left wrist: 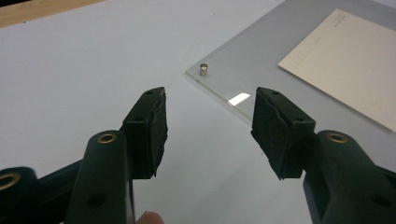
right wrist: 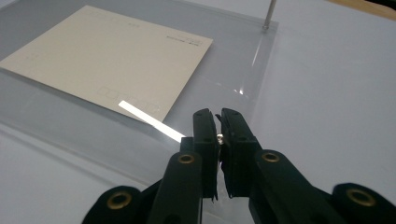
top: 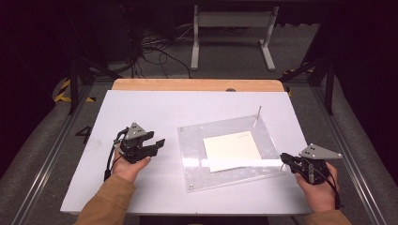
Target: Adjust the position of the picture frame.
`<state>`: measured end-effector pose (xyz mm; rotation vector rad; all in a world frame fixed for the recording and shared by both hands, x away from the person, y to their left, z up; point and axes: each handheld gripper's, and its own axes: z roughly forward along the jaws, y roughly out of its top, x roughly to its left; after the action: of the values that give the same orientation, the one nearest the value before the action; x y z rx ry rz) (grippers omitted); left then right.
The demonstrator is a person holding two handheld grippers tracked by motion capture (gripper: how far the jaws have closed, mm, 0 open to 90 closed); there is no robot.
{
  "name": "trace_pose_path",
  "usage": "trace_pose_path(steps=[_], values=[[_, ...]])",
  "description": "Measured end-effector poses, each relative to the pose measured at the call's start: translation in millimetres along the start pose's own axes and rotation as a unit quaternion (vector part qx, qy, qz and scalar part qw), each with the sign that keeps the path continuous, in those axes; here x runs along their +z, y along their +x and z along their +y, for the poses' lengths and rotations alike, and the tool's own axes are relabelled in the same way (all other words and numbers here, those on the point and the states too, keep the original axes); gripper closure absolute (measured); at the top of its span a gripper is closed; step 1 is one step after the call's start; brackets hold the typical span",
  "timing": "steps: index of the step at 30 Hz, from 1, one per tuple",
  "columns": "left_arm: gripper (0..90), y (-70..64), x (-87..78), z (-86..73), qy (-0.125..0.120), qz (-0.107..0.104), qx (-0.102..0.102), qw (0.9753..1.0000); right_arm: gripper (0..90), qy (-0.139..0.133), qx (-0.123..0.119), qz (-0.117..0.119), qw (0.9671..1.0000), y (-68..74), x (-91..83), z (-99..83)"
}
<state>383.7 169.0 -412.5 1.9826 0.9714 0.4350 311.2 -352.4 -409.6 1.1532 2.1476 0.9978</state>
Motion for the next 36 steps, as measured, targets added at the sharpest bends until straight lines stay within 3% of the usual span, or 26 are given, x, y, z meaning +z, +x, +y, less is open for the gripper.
trace_pose_path(steps=[9,20,23,26,29,32,34,36], values=[[45.9,0.6,4.8,0.9,-0.003,0.004,-0.004,1.0000,84.5,-0.001,0.011,-0.031,0.9995,-31.8,24.9,17.7],[46.0,0.1,9.7,0.3,0.002,0.003,-0.003,1.0000,84.5,-0.006,0.026,-0.044,0.9987,-59.0,51.4,27.7],[46.2,-0.5,11.9,0.6,0.003,0.002,-0.004,1.0000,84.6,-0.012,0.047,-0.037,0.9981,-64.4,55.6,24.6],[46.9,-1.2,15.2,1.6,0.000,0.003,-0.005,1.0000,82.7,-0.011,0.050,-0.042,0.9978,-63.3,55.4,24.4],[49.8,1.4,20.5,3.0,0.004,0.002,-0.002,1.0000,74.5,-0.014,0.054,-0.053,0.9970,-59.7,50.9,23.7],[55.1,7.0,27.5,4.1,0.015,-0.009,-0.021,0.9996,68.7,-0.024,0.069,-0.053,0.9960,-55.0,40.3,21.1],[64.8,12.7,31.1,6.8,0.017,-0.015,-0.034,0.9992,68.6,-0.041,0.073,-0.053,0.9951,-50.5,31.4,16.1],[75.9,16.1,34.3,11.5,0.020,-0.014,-0.035,0.9991,68.6,-0.044,0.076,-0.049,0.9949,-45.7,22.4,11.0]])
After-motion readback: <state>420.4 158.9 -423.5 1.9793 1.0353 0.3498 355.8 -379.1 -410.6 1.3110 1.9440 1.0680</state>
